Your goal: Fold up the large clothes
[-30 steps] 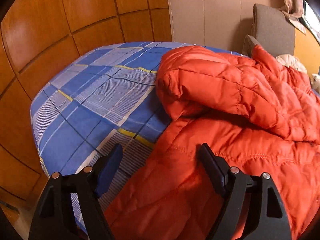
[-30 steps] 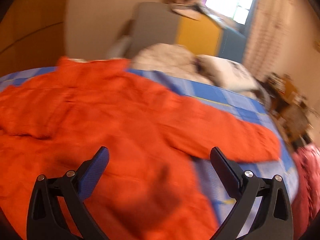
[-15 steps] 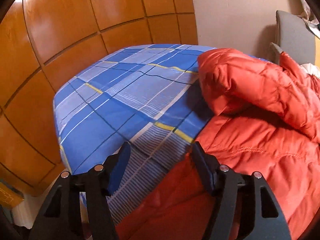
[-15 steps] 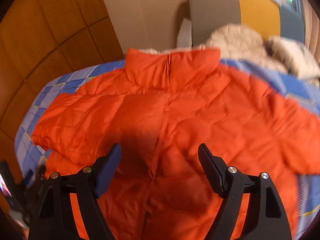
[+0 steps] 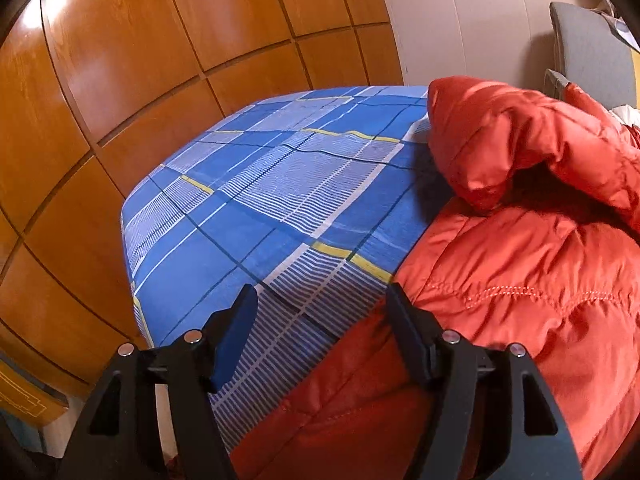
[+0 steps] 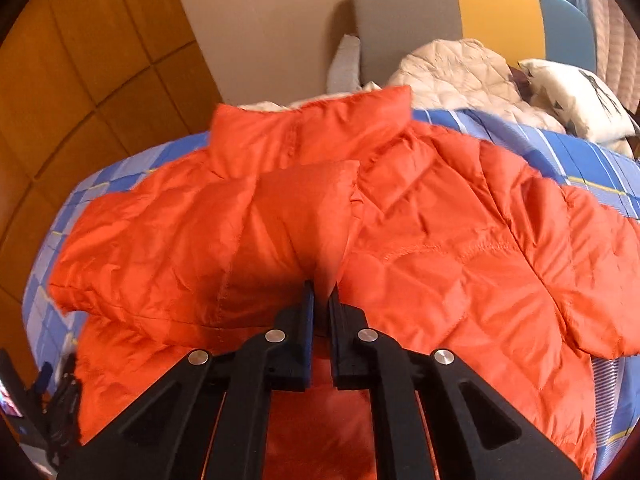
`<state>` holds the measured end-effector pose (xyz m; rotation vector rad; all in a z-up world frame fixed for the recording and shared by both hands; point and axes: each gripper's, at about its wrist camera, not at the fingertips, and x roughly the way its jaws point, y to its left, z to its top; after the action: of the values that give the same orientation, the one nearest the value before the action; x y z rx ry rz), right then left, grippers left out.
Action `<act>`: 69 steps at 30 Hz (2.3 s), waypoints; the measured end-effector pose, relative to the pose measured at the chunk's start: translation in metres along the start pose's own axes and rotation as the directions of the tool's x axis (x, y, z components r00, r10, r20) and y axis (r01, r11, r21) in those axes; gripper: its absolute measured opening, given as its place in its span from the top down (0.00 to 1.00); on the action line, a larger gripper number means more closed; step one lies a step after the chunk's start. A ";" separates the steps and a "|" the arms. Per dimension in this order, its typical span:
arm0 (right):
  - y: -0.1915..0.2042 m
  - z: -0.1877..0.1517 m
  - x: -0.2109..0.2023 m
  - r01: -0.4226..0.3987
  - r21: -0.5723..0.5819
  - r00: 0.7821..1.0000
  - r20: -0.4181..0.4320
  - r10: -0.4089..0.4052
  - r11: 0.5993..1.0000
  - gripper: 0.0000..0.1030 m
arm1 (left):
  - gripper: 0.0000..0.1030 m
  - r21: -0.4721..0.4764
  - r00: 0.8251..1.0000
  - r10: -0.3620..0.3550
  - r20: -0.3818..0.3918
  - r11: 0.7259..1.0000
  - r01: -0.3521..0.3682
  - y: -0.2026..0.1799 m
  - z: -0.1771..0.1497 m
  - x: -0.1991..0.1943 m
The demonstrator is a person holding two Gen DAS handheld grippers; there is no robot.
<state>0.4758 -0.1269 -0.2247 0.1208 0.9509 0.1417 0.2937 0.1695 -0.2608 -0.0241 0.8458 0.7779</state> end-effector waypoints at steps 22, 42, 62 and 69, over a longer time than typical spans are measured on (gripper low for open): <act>-0.119 -0.033 -0.098 0.075 0.285 0.984 0.134 -0.117 0.956 0.41 | 0.07 -0.269 0.934 -0.345 -0.096 0.912 0.310 0.048 0.008 -0.007; -0.341 -0.104 -0.127 0.140 0.781 0.952 0.063 -0.299 0.608 0.41 | 0.09 -0.348 0.725 -0.689 -0.005 0.680 0.645 0.015 0.000 -0.046; -0.418 -0.100 -0.123 0.058 0.877 0.921 0.137 -0.364 0.477 0.70 | 0.11 0.106 1.000 0.029 0.001 0.994 -0.029 -0.008 0.001 -0.028; -0.403 -0.085 -0.129 0.133 0.807 0.894 0.153 -0.421 0.576 0.90 | 0.10 0.117 0.998 0.064 0.009 0.991 -0.065 -0.012 0.003 -0.024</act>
<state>0.3591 -0.5423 -0.2368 0.7880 0.6136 -0.6117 0.2933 0.1469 -0.2455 0.1098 0.8897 0.7876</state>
